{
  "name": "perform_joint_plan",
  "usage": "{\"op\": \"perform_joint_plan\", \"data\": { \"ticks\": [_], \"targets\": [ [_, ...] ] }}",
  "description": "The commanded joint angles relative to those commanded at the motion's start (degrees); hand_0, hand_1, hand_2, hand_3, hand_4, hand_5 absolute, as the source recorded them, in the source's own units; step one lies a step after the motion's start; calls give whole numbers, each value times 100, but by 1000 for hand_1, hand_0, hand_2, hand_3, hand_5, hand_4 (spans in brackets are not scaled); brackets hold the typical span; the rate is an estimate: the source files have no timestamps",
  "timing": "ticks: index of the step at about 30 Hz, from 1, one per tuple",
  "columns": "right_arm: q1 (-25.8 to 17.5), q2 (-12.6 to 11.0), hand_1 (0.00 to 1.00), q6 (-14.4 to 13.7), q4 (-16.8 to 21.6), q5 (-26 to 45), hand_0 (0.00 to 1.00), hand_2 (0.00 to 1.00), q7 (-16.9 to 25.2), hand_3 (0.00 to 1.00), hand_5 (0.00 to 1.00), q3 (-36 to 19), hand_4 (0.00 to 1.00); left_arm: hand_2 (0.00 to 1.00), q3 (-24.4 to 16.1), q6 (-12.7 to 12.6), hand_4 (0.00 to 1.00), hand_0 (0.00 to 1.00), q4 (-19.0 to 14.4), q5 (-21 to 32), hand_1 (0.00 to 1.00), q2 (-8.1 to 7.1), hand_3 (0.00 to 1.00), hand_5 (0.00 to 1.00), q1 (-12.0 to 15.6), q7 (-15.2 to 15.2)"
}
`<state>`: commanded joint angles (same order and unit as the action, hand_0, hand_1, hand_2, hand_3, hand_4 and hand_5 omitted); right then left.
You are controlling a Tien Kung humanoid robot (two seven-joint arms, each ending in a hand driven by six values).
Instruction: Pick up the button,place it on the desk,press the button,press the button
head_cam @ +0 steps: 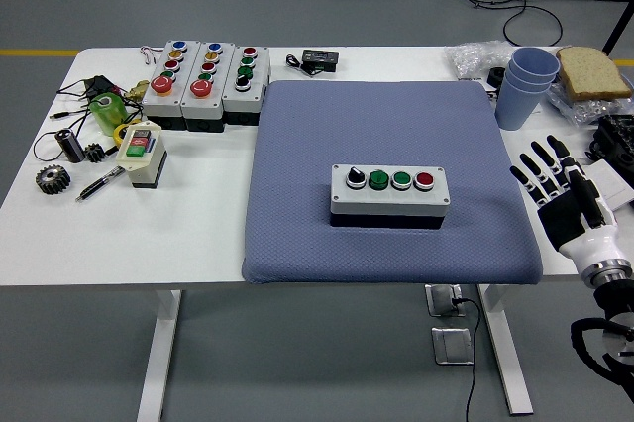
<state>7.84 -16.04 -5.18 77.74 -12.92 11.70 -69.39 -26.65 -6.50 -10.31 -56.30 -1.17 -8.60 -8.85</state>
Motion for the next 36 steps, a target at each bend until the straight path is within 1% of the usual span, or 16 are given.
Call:
{"op": "perform_joint_plan", "data": {
  "ticks": [7, 13, 21, 28, 36],
  "targets": [
    [-166, 54, 636, -49, 74, 192, 680, 679, 15, 630, 269, 37, 744, 678, -122, 20, 342, 624, 0, -158, 659, 12, 590, 644, 49, -29],
    [-292, 73, 636, -94, 107, 249, 679, 678, 33, 628, 256, -9, 734, 678, -127, 18, 341, 624, 0, -173, 658, 17, 590, 644, 91, -16],
    [-316, 99, 636, -168, 121, 333, 680, 681, 71, 629, 259, -11, 735, 678, -159, 29, 341, 624, 0, -224, 658, 28, 590, 645, 158, -28],
    [-384, 91, 634, -184, 133, 408, 676, 679, 76, 628, 230, -13, 708, 679, -176, 37, 341, 624, 0, -269, 657, 41, 591, 644, 196, -35],
    [-384, 91, 623, -230, 153, 468, 668, 674, 64, 625, 216, -29, 701, 679, -92, 32, 340, 624, 0, -204, 657, 35, 591, 646, 187, -21]
  ]
}}
